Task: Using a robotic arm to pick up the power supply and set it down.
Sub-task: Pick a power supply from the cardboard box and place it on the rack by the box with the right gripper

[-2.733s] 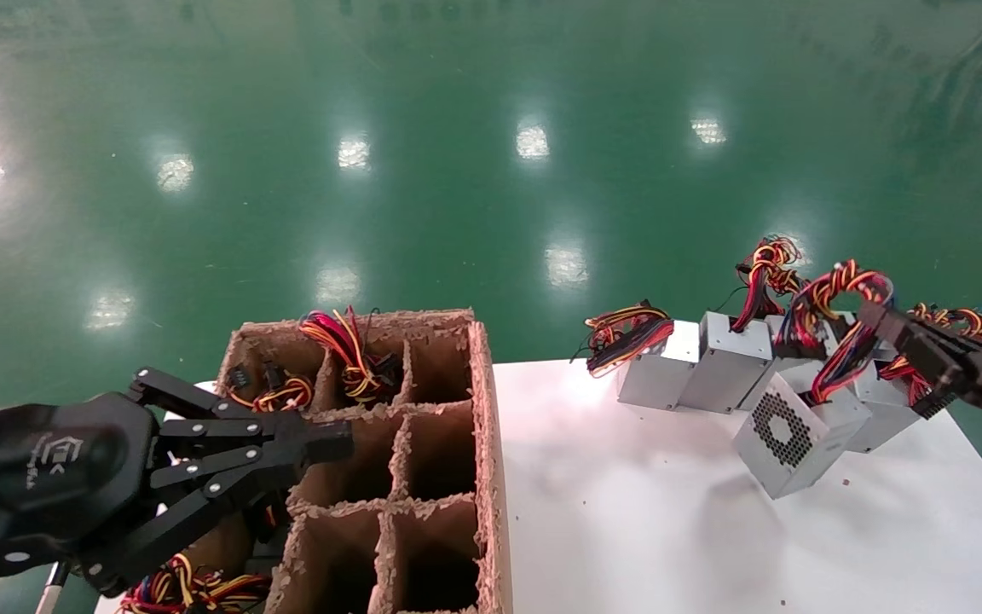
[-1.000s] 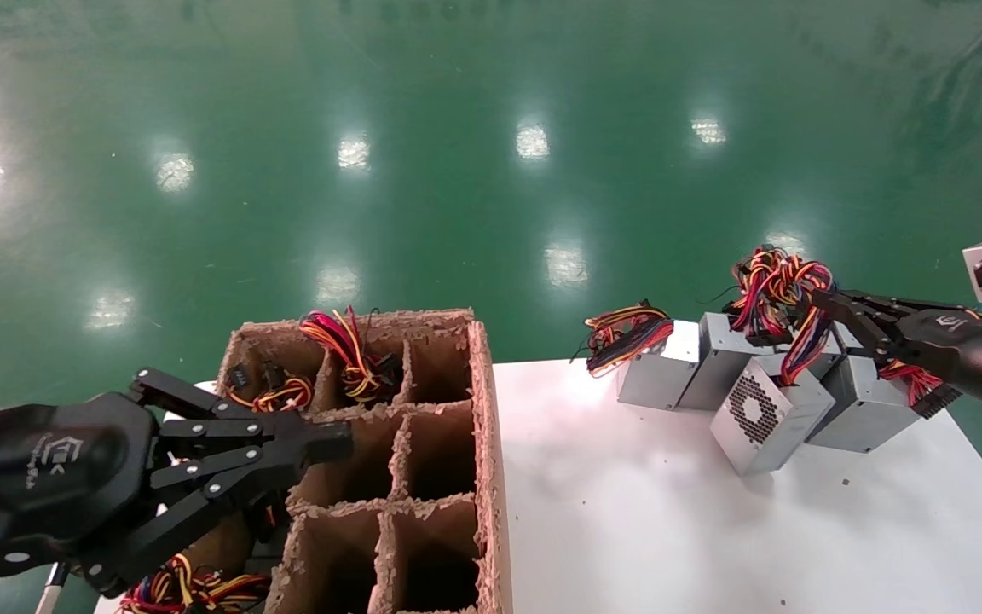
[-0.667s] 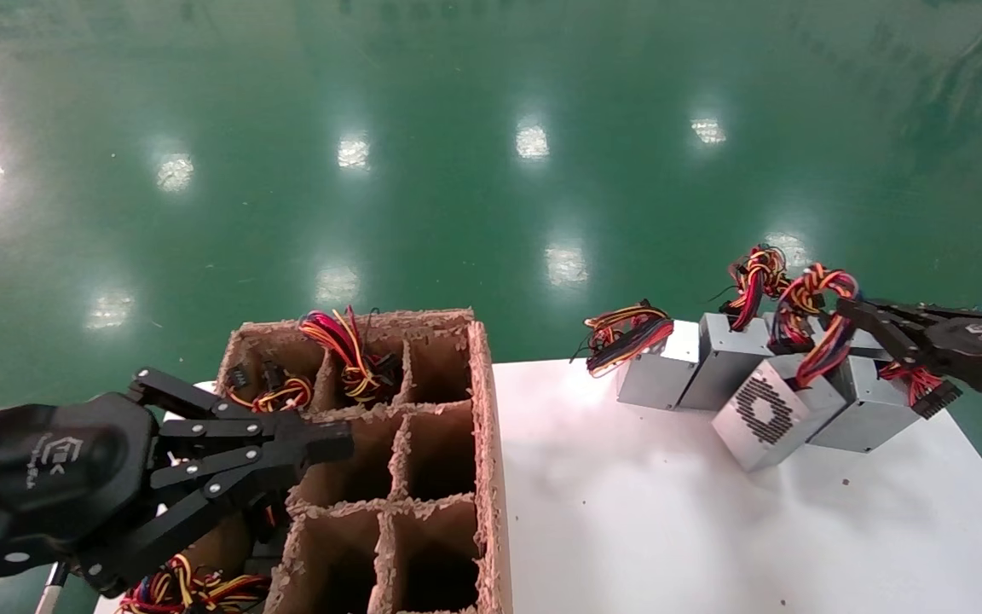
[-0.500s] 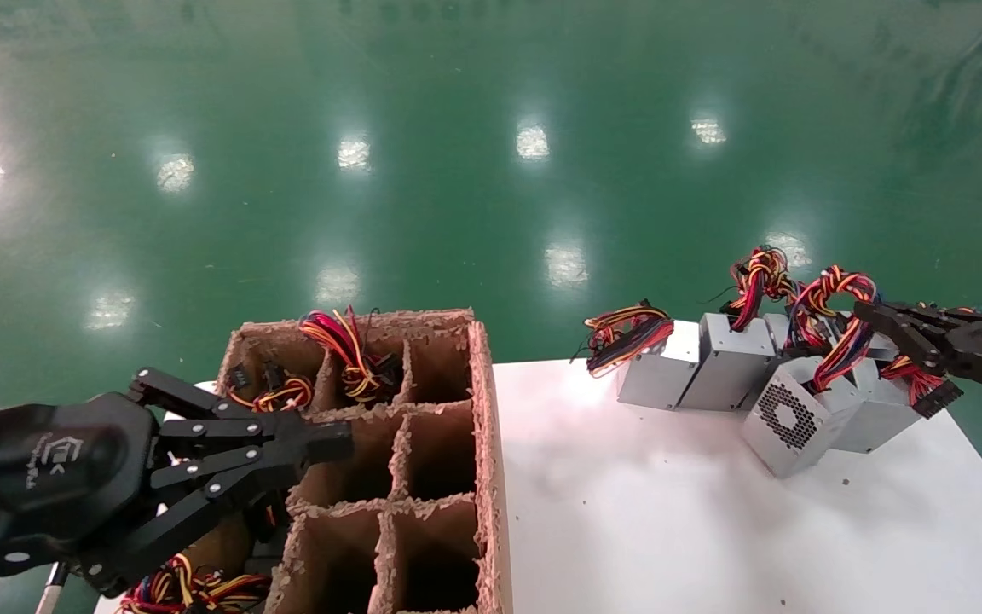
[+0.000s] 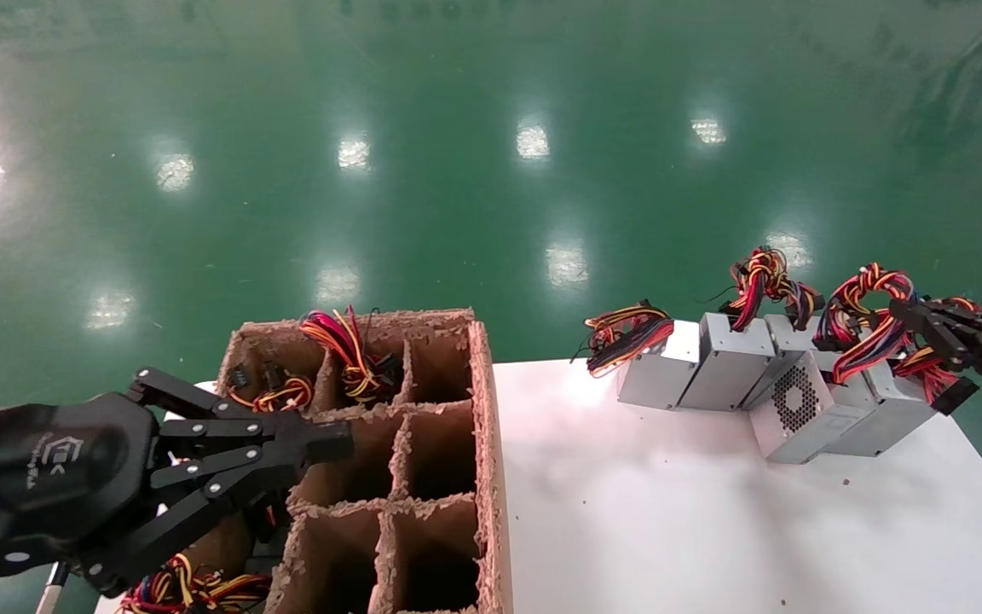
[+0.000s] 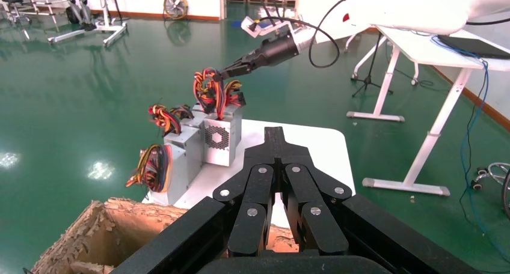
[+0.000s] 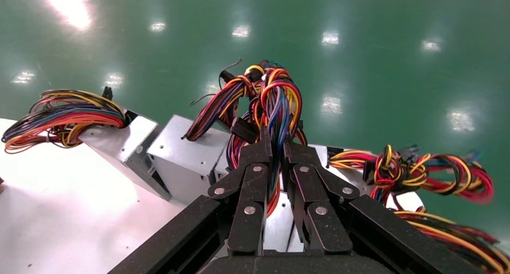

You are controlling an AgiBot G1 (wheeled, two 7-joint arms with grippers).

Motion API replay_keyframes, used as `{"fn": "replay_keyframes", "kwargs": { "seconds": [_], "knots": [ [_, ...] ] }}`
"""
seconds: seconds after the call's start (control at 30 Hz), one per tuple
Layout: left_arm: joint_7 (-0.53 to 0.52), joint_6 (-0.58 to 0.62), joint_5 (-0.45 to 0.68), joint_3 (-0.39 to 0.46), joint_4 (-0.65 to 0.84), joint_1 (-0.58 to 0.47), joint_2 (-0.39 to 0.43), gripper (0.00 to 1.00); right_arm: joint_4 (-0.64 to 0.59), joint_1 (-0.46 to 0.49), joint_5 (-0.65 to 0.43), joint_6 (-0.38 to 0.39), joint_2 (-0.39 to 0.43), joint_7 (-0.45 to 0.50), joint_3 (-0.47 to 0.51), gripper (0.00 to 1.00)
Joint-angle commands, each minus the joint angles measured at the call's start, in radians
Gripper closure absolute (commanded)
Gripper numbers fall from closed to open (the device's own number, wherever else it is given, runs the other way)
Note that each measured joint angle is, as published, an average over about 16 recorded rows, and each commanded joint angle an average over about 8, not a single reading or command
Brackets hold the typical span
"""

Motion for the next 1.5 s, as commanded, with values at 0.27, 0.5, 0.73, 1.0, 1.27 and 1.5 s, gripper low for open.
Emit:
{"fn": "replay_keyframes", "kwargs": {
  "seconds": [0.27, 0.5, 0.73, 1.0, 1.27, 1.5],
  "knots": [
    [0.000, 0.000, 0.000, 0.000, 0.000, 0.000, 0.000, 1.00, 0.047, -0.027, -0.005, 0.033, -0.006, 0.024, -0.005, 0.80],
    [0.000, 0.000, 0.000, 0.000, 0.000, 0.000, 0.000, 1.00, 0.064, -0.036, -0.015, 0.043, -0.009, 0.043, -0.014, 0.03],
    [0.000, 0.000, 0.000, 0.000, 0.000, 0.000, 0.000, 1.00, 0.085, -0.037, -0.026, 0.049, -0.003, 0.060, -0.022, 0.00],
    [0.000, 0.000, 0.000, 0.000, 0.000, 0.000, 0.000, 1.00, 0.124, -0.043, -0.034, 0.054, 0.013, 0.089, -0.028, 0.00],
    [0.000, 0.000, 0.000, 0.000, 0.000, 0.000, 0.000, 1.00, 0.227, -0.052, 0.001, 0.050, 0.032, 0.084, -0.001, 0.00],
    [0.000, 0.000, 0.000, 0.000, 0.000, 0.000, 0.000, 1.00, 0.325, -0.079, 0.073, 0.018, 0.041, 0.035, 0.046, 0.00]
  ]
}}
